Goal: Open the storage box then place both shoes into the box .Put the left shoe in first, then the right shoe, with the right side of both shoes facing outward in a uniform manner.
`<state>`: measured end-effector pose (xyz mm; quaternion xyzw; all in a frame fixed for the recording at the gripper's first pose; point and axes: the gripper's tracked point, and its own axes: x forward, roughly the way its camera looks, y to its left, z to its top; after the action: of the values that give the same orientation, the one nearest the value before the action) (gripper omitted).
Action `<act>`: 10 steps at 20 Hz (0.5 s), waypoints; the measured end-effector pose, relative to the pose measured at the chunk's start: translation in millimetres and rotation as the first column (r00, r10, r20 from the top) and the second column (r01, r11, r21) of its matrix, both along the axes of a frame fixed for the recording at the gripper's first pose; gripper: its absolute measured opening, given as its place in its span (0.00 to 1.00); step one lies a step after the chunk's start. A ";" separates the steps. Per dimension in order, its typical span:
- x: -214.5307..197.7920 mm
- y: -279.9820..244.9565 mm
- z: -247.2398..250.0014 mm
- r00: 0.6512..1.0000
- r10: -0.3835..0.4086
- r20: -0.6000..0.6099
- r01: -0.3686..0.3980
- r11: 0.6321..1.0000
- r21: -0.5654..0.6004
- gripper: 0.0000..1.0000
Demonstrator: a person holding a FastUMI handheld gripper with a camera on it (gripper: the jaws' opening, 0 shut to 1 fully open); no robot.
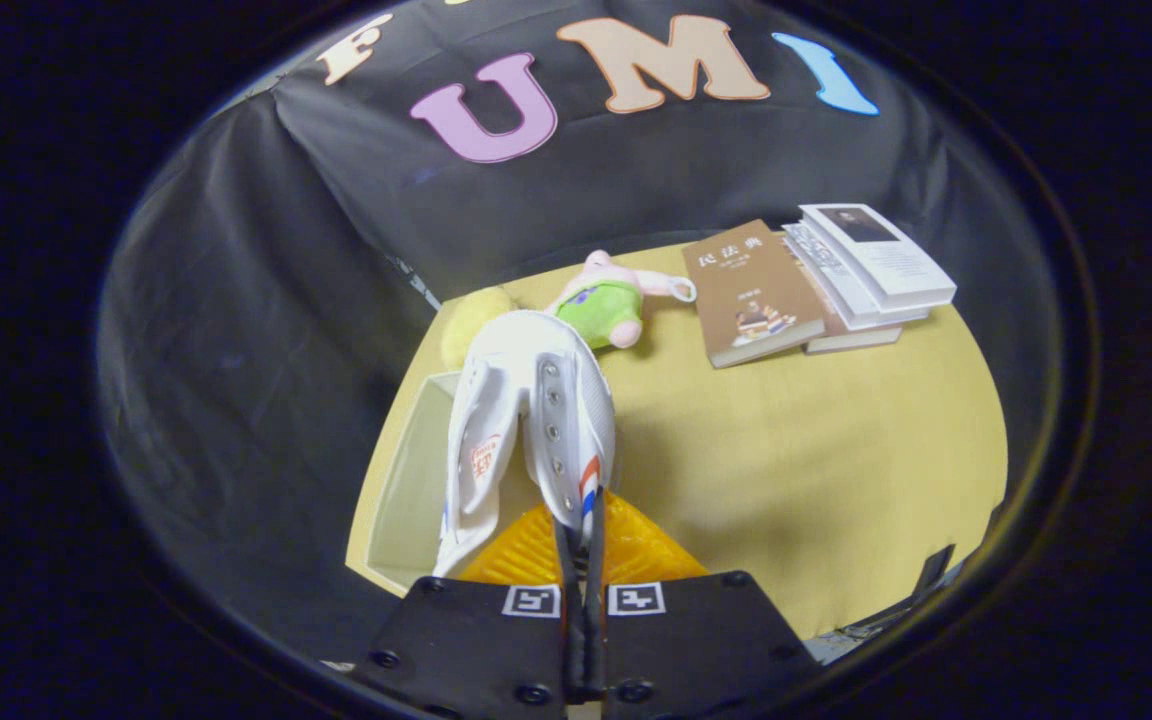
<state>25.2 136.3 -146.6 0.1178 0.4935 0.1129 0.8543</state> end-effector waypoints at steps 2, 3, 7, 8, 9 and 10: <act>2.4 18.6 -7.8 1.000 0.007 -0.009 -0.007 1.000 0.000 0.04; 2.0 27.0 -12.7 1.000 0.010 -0.015 -0.010 1.000 -0.001 0.04; -0.3 48.9 -38.4 0.999 0.026 -0.046 -0.028 0.999 -0.037 0.04; -0.1 53.7 -45.2 0.998 0.022 -0.061 -0.025 0.999 -0.045 0.04; -1.9 54.9 -51.1 0.997 0.020 -0.068 -0.024 0.998 -0.057 0.04; -3.1 56.1 -56.2 0.997 0.019 -0.069 -0.024 0.997 -0.071 0.04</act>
<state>22.1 192.4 -202.8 0.0855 0.5275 0.1001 0.8393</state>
